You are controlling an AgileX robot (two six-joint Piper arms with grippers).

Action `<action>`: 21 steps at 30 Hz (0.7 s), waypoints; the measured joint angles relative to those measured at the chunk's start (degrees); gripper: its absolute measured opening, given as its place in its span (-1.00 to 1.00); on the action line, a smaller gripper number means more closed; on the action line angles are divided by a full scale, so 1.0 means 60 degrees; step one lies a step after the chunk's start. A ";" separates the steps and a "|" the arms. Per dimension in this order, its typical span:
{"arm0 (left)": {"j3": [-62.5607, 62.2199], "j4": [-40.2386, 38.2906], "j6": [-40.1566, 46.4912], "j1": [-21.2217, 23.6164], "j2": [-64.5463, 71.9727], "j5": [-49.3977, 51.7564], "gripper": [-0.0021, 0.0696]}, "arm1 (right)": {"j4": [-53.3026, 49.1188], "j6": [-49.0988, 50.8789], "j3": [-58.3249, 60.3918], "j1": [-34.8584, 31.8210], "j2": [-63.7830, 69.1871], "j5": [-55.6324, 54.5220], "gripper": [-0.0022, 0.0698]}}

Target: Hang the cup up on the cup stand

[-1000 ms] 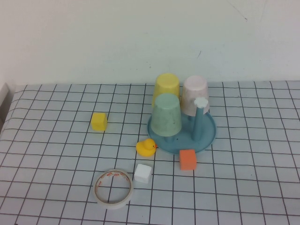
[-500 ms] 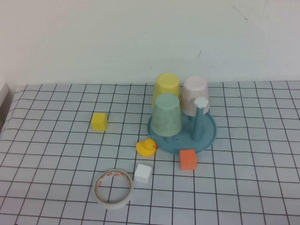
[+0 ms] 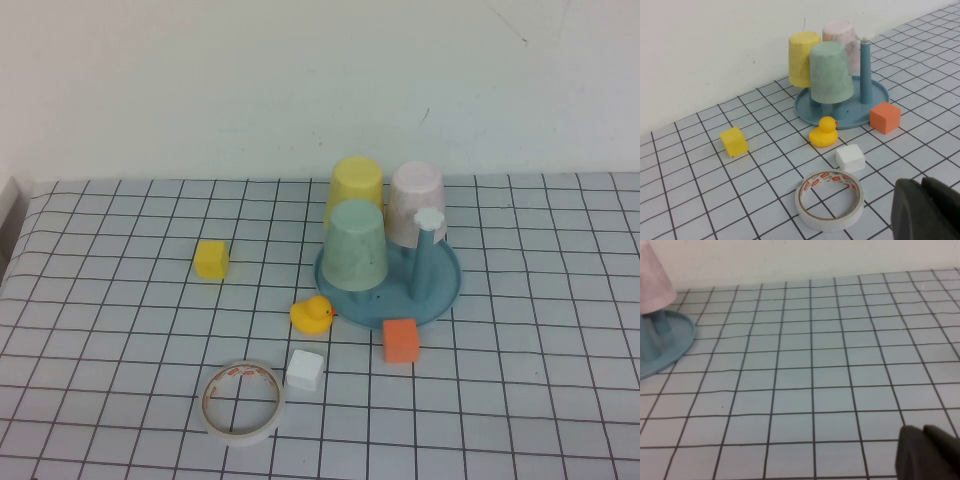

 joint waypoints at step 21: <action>0.0000 0.0000 0.0000 0.0000 0.0000 0.0000 -0.95 | -0.0040 0.0000 -0.0017 -0.0093 0.0000 0.0052 -0.94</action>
